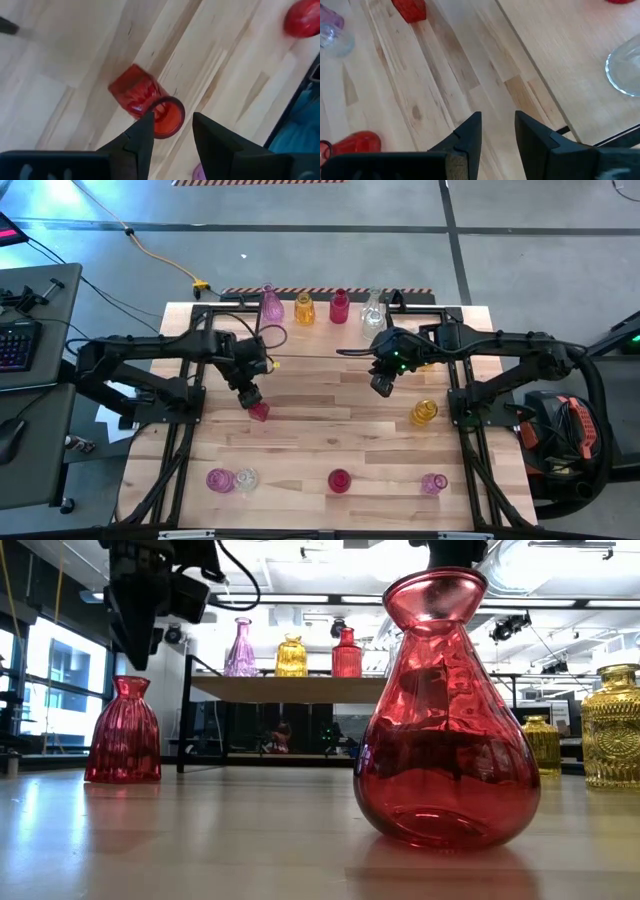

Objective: Sort vases onto shelf
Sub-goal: Put the top red vase on the shelf and align it with the other red vase

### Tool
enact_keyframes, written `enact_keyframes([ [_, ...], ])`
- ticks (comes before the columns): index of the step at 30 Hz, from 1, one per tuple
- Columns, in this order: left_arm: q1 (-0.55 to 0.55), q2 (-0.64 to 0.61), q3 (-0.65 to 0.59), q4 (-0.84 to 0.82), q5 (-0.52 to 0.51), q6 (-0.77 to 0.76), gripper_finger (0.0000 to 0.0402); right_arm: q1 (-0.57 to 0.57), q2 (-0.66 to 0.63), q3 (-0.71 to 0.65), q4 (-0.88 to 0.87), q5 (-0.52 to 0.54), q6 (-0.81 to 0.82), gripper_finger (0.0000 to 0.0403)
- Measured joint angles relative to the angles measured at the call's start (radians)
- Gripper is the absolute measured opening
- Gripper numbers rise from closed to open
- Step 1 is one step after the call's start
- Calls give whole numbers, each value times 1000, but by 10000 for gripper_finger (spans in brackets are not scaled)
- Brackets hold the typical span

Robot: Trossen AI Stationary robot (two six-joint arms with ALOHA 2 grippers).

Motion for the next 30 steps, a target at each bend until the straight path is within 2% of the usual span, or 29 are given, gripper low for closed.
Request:
enact_keyframes([
  [8,-42,38,0,-1,-106,-24,126,0,0,0,-1,0,-16,98],
  [22,-46,37,0,-15,-152,-43,126,0,0,0,-18,-1,-32,98],
  [30,-99,37,0,-31,-161,-51,126,0,0,0,-38,-1,-32,98],
])
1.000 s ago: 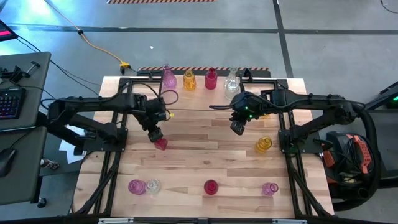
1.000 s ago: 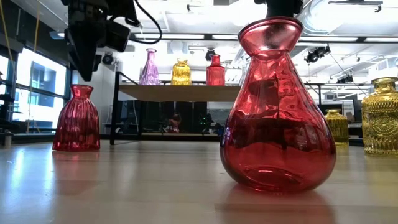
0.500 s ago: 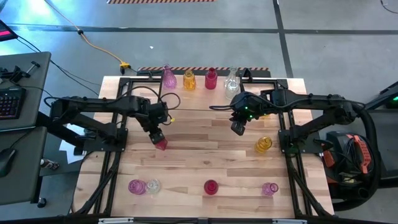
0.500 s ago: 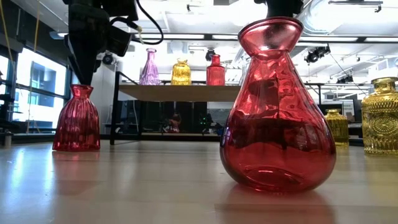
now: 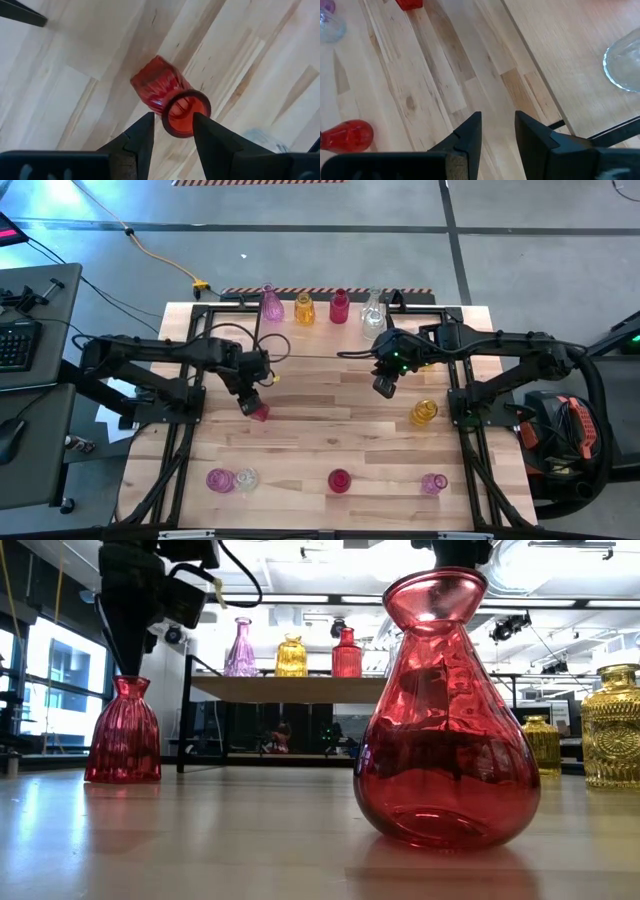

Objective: Sort vases onto shelf
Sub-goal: Put the top red vase on the shelf and align it with the other red vase

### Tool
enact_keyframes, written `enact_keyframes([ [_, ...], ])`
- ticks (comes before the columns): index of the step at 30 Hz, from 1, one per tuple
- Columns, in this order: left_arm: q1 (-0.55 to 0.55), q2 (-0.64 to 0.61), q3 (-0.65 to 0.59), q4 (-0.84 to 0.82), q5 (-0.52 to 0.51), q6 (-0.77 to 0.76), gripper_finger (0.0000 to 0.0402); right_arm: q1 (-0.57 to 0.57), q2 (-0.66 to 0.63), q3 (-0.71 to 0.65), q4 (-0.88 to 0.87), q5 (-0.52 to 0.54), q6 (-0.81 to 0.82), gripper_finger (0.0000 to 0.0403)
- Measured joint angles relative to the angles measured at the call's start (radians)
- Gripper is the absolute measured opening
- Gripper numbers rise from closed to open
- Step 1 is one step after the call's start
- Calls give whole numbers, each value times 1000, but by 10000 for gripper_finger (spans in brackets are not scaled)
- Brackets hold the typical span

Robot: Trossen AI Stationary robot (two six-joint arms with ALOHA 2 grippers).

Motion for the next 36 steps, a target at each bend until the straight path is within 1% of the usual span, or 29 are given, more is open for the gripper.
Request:
enact_keyframes([
  [6,-17,6,0,-1,-92,-34,126,0,0,0,0,0,0,98],
  [17,-17,6,0,-1,-87,-52,126,0,0,0,0,0,0,98],
  [21,-18,6,0,-1,-65,-52,126,0,0,0,0,0,0,98],
  [28,-48,7,0,0,-64,-61,126,0,0,0,0,0,0,98],
  [36,-50,82,-1,1,-93,-61,126,0,0,0,1,0,3,98],
])
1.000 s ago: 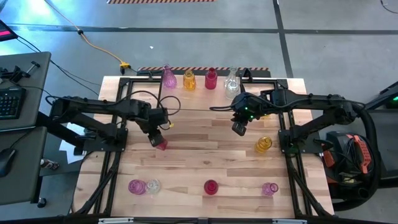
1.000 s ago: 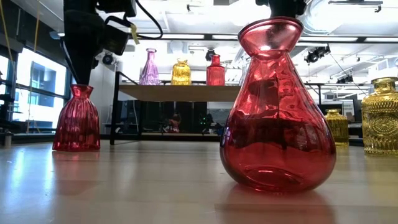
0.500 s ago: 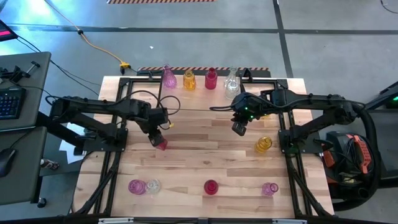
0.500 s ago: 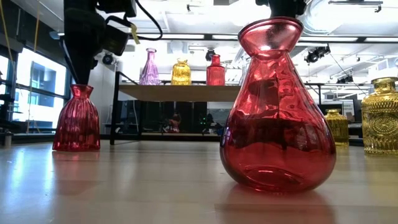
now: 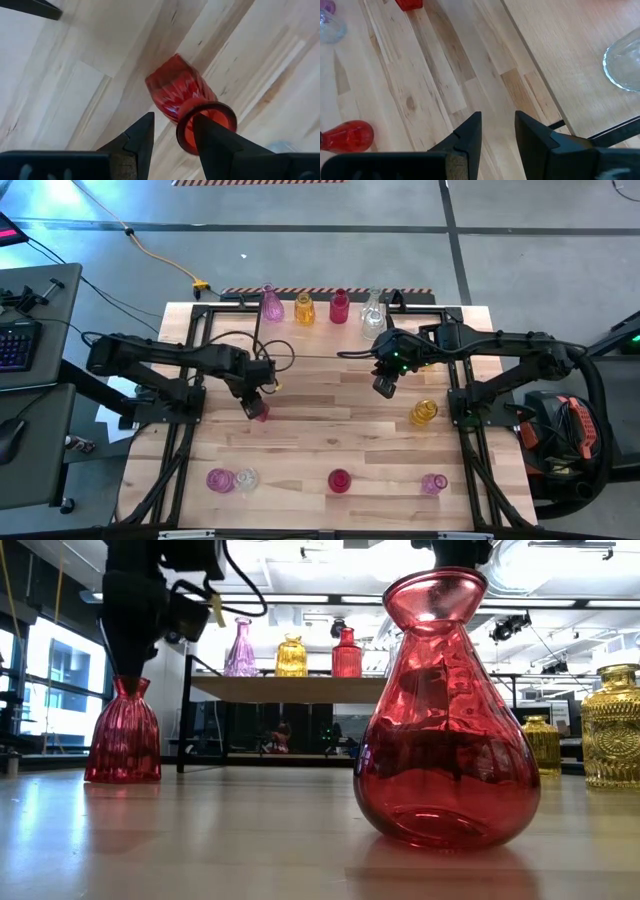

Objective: Sort vases onto shelf
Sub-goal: Put the top red vase on the shelf and align it with the other red vase

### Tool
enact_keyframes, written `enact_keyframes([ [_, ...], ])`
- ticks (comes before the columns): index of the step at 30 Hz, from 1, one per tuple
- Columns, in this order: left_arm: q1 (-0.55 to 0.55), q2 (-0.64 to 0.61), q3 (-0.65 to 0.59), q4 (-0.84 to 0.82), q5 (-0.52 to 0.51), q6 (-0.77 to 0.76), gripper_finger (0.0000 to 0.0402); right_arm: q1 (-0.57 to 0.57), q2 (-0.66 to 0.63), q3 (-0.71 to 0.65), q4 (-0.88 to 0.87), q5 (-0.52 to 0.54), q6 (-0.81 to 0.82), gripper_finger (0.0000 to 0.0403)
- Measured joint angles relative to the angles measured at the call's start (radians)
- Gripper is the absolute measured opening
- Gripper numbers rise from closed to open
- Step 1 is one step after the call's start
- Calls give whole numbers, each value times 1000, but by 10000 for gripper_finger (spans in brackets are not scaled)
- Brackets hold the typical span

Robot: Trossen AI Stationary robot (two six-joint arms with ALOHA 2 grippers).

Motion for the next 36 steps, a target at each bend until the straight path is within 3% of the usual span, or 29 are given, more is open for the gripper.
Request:
enact_keyframes([
  [13,-6,28,0,7,-30,1,118,0,0,0,0,0,0,98],
  [23,-7,25,3,9,-13,1,15,0,0,0,0,0,4,98],
  [36,-6,27,2,9,28,0,15,0,0,0,-1,-7,-4,99],
])
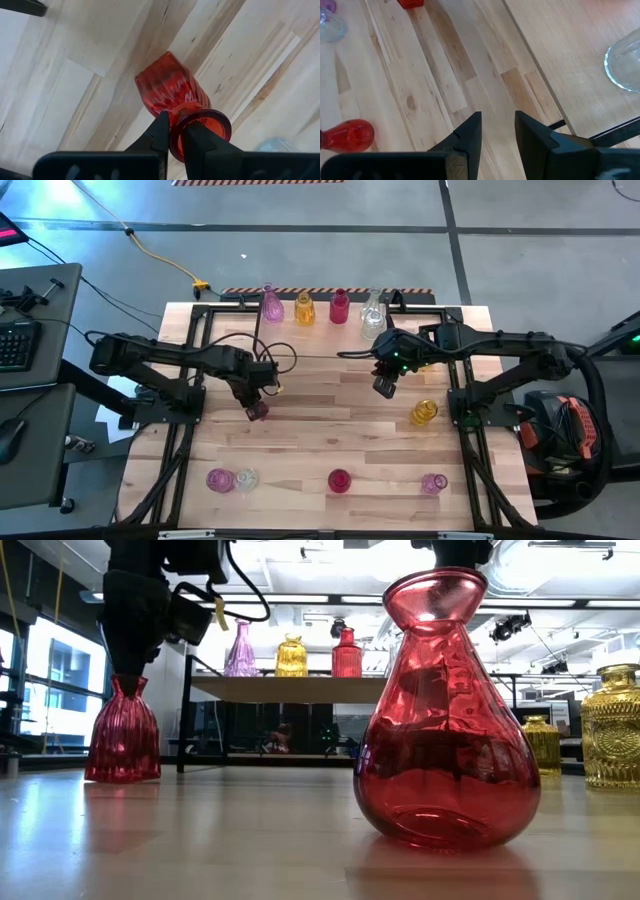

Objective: Sort vases onto shelf
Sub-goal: Put the top red vase on the shelf and align it with the other red vase

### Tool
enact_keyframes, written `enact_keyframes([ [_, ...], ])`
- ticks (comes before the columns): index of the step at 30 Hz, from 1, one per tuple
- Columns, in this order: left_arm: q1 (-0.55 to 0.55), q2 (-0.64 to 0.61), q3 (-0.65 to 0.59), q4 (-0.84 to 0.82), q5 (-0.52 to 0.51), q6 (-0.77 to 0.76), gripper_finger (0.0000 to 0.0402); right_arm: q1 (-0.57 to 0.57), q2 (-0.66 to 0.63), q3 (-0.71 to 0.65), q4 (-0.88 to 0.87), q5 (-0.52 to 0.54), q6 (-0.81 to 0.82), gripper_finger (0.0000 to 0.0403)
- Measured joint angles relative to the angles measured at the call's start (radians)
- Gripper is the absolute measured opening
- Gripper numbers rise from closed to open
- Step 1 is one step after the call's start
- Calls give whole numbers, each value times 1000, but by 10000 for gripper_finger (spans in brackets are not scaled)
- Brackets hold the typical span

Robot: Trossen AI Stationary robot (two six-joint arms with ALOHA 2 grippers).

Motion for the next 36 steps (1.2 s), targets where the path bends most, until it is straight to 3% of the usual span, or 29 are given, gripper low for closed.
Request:
enact_keyframes([
  [21,0,2,98,9,-4,46,15,0,0,0,-6,-114,-26,99],
  [36,0,2,224,27,-4,68,15,0,0,0,65,-76,-26,99],
])
